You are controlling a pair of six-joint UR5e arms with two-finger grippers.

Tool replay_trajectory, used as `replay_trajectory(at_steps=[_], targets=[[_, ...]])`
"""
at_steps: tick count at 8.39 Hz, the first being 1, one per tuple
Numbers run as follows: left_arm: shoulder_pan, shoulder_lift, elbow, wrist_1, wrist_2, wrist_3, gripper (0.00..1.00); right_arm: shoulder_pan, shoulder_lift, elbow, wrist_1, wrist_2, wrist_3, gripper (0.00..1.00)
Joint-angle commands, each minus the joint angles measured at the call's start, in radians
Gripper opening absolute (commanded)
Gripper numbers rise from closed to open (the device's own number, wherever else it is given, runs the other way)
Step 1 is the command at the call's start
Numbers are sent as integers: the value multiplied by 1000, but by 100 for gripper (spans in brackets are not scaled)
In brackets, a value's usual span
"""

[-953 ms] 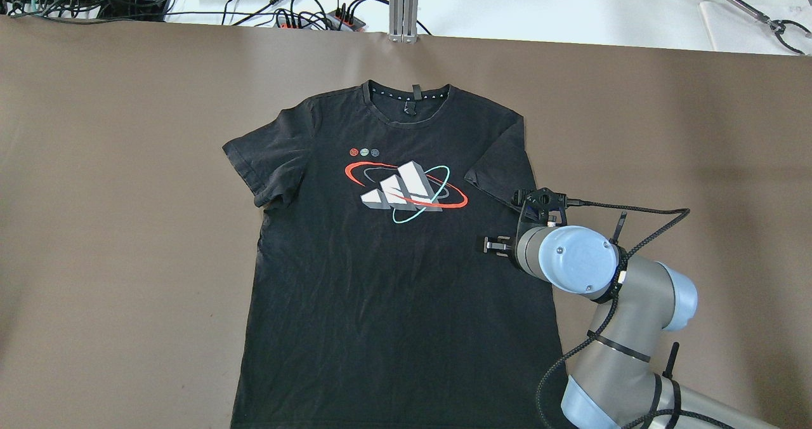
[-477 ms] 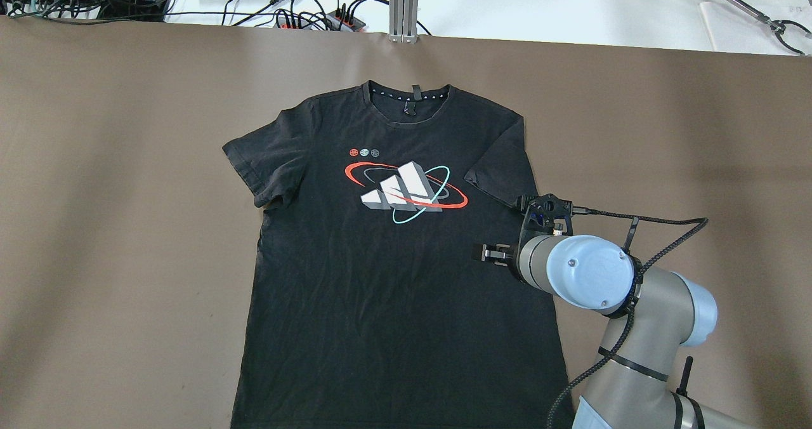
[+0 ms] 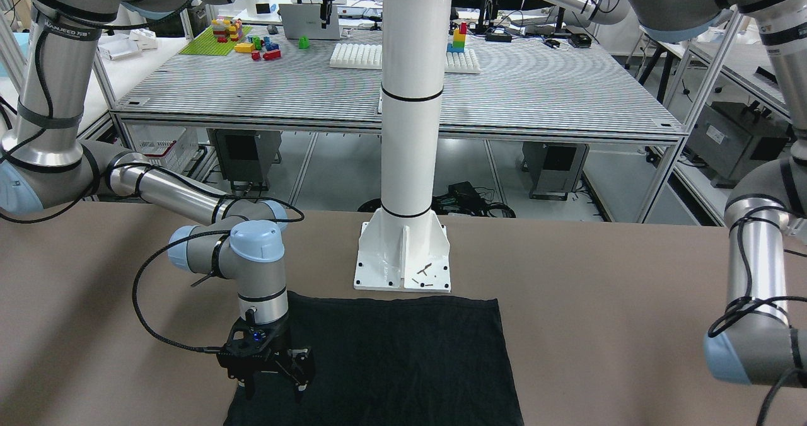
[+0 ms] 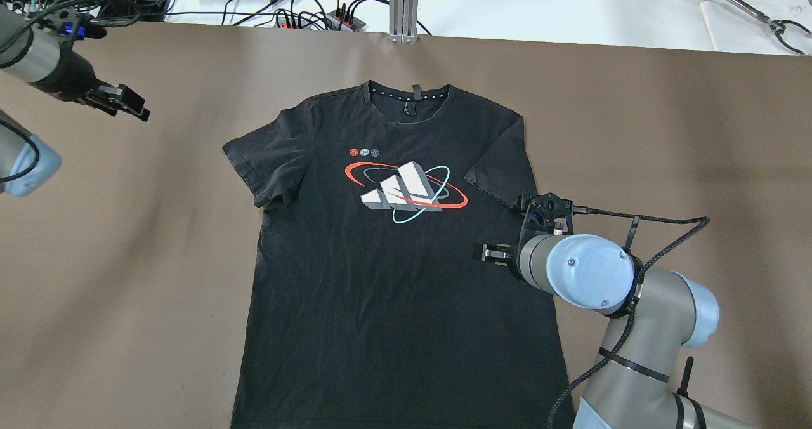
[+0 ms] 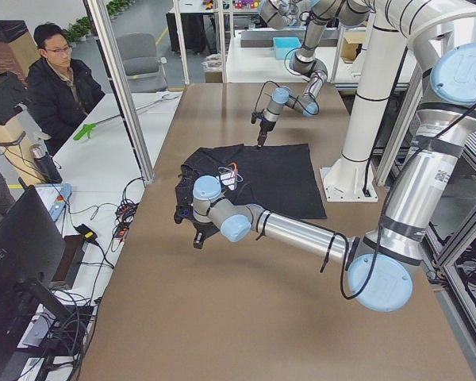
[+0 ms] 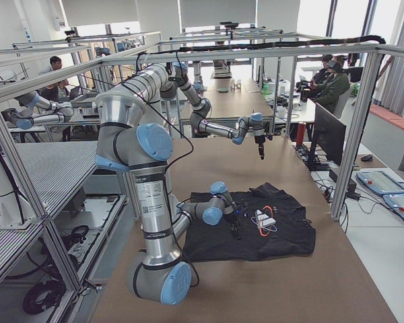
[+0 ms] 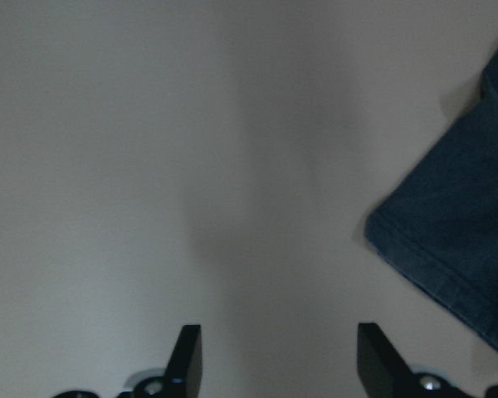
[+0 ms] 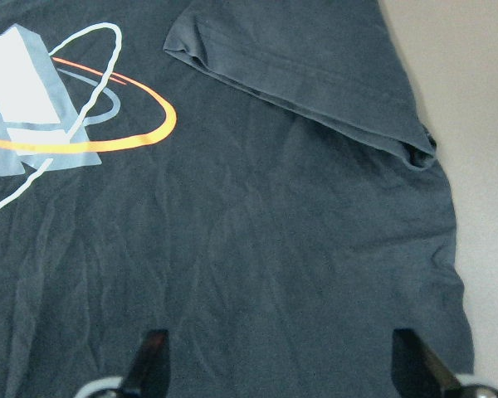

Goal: Fold clothes
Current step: 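Move the left gripper over the sleeve nearest it while the right gripper holds still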

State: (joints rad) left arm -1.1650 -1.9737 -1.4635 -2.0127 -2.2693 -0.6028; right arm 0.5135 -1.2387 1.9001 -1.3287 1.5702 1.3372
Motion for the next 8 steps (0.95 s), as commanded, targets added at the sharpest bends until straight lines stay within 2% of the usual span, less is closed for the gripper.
replay_trajectory(at_steps=[1,2,3,6,8], targets=[[79,-183,248,-41,2,-19,54,2,1,-3,0,-2,0,94],[91,-207,323,-96,4,-19,49,5,-1,1,-1,-1,-1,94],[93,-217,351,-122,-1,-38,46,5,-8,2,0,-1,0,94],[129,-223,353,-127,-2,-101,39,2,-18,11,0,1,0,94],[157,-223,362,-135,1,-114,39,0,-24,11,0,1,0,94]])
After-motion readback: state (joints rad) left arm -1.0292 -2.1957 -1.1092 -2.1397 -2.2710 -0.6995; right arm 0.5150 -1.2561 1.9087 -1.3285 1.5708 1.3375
